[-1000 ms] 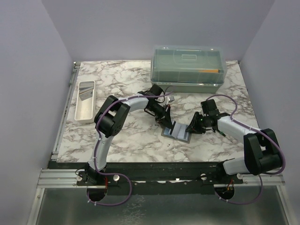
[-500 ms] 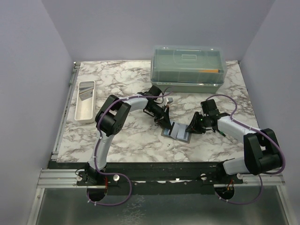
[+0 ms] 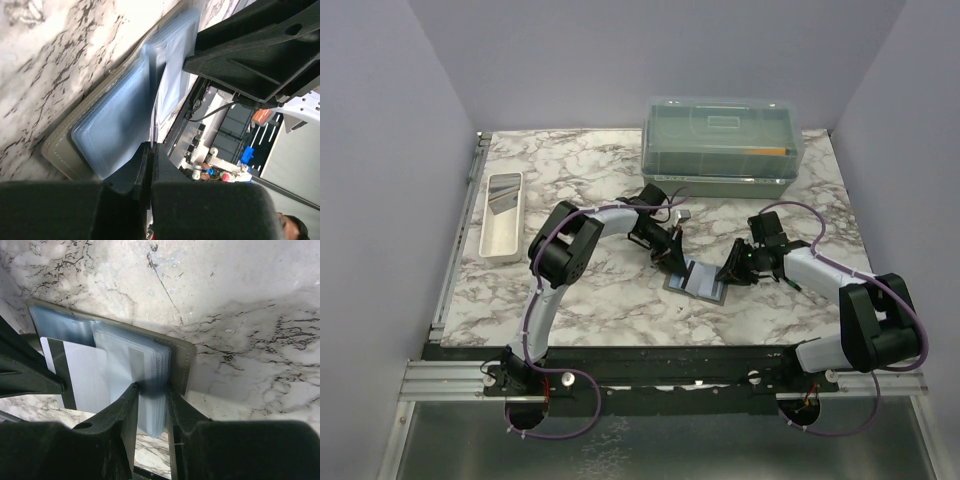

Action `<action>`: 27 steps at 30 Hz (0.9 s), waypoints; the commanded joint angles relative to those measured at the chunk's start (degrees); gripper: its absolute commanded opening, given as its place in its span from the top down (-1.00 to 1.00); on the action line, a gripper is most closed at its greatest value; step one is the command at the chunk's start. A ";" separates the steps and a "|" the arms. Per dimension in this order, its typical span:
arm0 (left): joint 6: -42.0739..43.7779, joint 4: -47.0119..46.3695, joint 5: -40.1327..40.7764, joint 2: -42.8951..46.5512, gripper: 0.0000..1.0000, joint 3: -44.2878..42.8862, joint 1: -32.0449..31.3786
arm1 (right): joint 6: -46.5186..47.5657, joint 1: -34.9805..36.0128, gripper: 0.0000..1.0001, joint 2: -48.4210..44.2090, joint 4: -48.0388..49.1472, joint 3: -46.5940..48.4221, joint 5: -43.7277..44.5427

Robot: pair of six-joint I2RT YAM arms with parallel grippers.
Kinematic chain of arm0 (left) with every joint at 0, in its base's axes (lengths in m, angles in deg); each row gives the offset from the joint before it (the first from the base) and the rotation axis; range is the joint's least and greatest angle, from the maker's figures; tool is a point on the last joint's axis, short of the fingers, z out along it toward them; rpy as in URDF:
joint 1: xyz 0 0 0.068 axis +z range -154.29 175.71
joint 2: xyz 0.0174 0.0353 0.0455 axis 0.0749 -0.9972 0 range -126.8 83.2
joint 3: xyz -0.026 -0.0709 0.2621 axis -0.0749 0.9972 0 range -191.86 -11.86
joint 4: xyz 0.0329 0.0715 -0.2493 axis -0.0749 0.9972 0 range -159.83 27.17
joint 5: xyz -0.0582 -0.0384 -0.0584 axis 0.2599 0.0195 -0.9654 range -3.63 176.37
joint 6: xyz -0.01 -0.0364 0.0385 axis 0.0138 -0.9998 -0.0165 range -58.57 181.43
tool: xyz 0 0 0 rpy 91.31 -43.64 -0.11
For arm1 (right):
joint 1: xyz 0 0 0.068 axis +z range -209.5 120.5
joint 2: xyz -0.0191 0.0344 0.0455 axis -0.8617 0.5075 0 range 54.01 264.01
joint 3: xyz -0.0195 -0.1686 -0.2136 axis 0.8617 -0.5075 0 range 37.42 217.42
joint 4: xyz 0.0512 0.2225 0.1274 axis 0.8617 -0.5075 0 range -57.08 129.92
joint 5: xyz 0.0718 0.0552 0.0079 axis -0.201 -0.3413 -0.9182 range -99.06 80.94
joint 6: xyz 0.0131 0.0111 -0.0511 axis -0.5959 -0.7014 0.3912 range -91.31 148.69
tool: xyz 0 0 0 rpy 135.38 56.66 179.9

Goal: Put the credit cards into the card holder
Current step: Insert the credit card into the card holder.

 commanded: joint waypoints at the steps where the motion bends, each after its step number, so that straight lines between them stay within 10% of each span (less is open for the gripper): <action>1: 0.28 -0.93 2.01 -1.71 1.00 -2.45 -0.33 | 1.61 -0.06 0.47 1.88 -1.28 -0.59 0.79; 27: -2.42 -4.82 6.61 -1.30 1.00 -1.33 -2.02 | 1.77 -0.06 0.47 1.98 -1.21 -0.57 0.09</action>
